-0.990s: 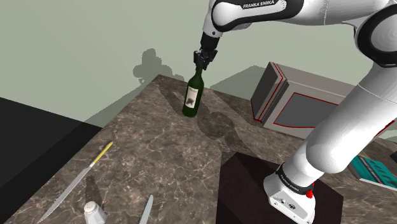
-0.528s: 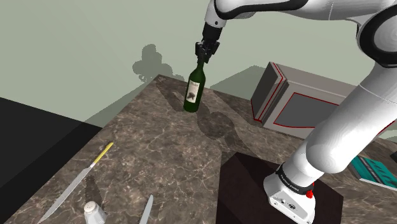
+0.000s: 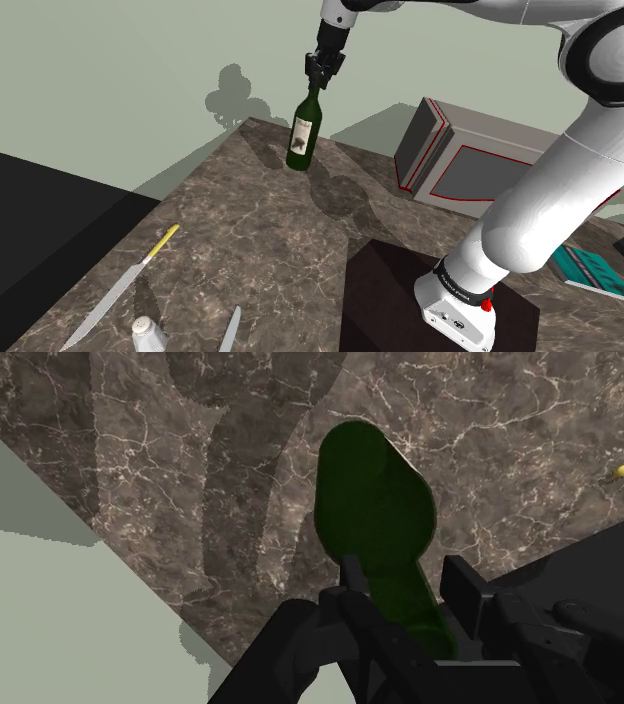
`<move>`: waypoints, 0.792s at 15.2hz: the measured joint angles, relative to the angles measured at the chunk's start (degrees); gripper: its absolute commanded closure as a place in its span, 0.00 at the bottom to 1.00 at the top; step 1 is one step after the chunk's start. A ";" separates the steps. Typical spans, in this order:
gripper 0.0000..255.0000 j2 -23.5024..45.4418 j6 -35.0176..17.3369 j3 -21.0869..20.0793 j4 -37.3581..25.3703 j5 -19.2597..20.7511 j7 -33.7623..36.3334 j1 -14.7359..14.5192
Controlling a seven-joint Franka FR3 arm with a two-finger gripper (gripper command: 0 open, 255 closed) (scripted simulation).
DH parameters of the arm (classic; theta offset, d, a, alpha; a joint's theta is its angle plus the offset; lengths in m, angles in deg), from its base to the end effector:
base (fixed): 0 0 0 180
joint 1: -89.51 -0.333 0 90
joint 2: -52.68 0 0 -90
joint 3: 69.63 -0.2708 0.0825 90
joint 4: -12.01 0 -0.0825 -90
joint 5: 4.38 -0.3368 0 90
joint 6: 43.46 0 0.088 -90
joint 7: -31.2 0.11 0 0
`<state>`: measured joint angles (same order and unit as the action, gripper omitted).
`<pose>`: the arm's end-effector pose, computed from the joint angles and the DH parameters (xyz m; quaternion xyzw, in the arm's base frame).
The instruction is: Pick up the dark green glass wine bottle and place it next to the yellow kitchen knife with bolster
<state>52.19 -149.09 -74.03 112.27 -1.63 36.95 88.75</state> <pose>0.5231 0.0434 0.5283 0.9984 0.0002 0.0531 0.0188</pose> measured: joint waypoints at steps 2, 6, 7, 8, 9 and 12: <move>1.00 -0.10 0.42 -1.30 -0.19 0.26 2.57 -1.27; 1.00 0.52 0.93 -3.89 -1.01 0.83 7.81 -3.83; 1.00 1.03 0.95 -4.55 -1.49 1.04 9.15 -4.49; 1.00 1.86 1.22 -5.24 -2.45 1.31 10.57 -5.19; 1.00 2.76 1.55 -5.97 -3.56 1.62 12.11 -5.98; 1.00 4.45 2.82 -7.84 -6.14 2.42 16.18 -8.13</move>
<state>56.64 -146.27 -81.87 106.12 0.79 53.13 80.62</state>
